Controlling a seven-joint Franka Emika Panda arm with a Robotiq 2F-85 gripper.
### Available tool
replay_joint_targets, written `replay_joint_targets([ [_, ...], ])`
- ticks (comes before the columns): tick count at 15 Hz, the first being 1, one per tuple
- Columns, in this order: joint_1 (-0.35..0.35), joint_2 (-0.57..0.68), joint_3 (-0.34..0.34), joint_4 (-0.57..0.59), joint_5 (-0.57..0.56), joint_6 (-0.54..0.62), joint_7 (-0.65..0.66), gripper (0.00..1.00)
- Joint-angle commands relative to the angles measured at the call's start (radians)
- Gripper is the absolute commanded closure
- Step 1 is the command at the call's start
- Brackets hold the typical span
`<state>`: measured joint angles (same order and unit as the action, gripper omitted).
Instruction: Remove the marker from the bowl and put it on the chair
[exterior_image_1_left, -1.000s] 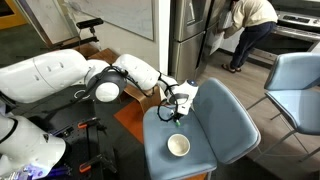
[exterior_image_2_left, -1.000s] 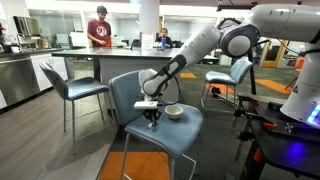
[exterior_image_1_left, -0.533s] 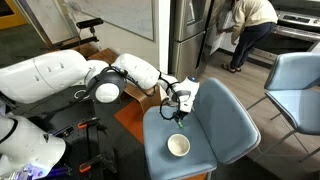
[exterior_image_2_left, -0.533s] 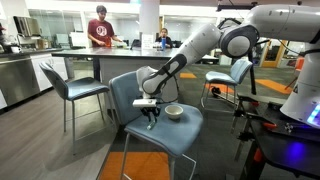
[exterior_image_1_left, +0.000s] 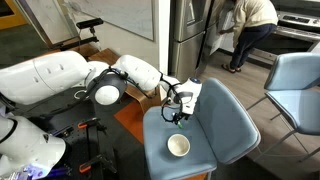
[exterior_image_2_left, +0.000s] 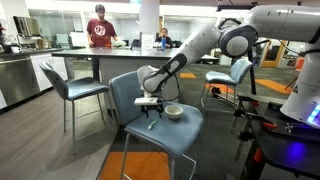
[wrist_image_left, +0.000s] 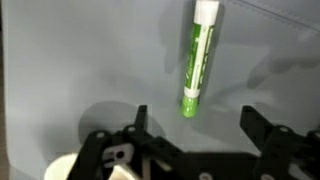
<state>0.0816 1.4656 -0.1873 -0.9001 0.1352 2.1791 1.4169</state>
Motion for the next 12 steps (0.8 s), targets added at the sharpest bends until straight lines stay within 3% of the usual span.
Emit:
replay_joint_targets([
  [1, -0.001, -0.013, -0.005, 0.027, -0.055, -0.076, -0.084, 0.00],
  [8, -0.031, -0.203, 0.012, -0.115, -0.117, -0.072, -0.513, 0.00],
  [12, -0.047, -0.364, 0.025, -0.260, -0.114, -0.056, -0.767, 0.00],
])
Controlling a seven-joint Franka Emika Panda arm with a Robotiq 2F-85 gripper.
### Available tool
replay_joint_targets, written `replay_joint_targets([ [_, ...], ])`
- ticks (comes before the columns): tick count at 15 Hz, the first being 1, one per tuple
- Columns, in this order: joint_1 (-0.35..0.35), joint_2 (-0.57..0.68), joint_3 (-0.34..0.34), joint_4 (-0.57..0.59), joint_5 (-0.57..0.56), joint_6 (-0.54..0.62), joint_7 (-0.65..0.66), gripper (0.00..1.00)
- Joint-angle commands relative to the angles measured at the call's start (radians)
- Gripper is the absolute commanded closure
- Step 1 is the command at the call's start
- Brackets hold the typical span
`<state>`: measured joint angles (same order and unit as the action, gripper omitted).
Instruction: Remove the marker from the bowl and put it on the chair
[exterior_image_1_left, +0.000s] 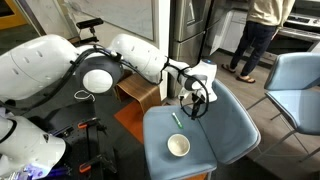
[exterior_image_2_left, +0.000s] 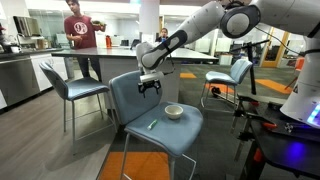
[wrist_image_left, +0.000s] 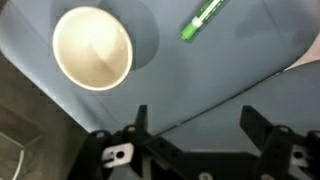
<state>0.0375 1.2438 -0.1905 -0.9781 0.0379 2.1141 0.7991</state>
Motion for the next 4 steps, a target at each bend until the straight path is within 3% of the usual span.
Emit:
replay_joint_targets([
  [1, 0.003, -0.186, 0.031, -0.233, -0.017, 0.010, -0.202, 0.00],
  [4, 0.016, -0.305, 0.046, -0.371, -0.026, -0.020, -0.340, 0.00],
])
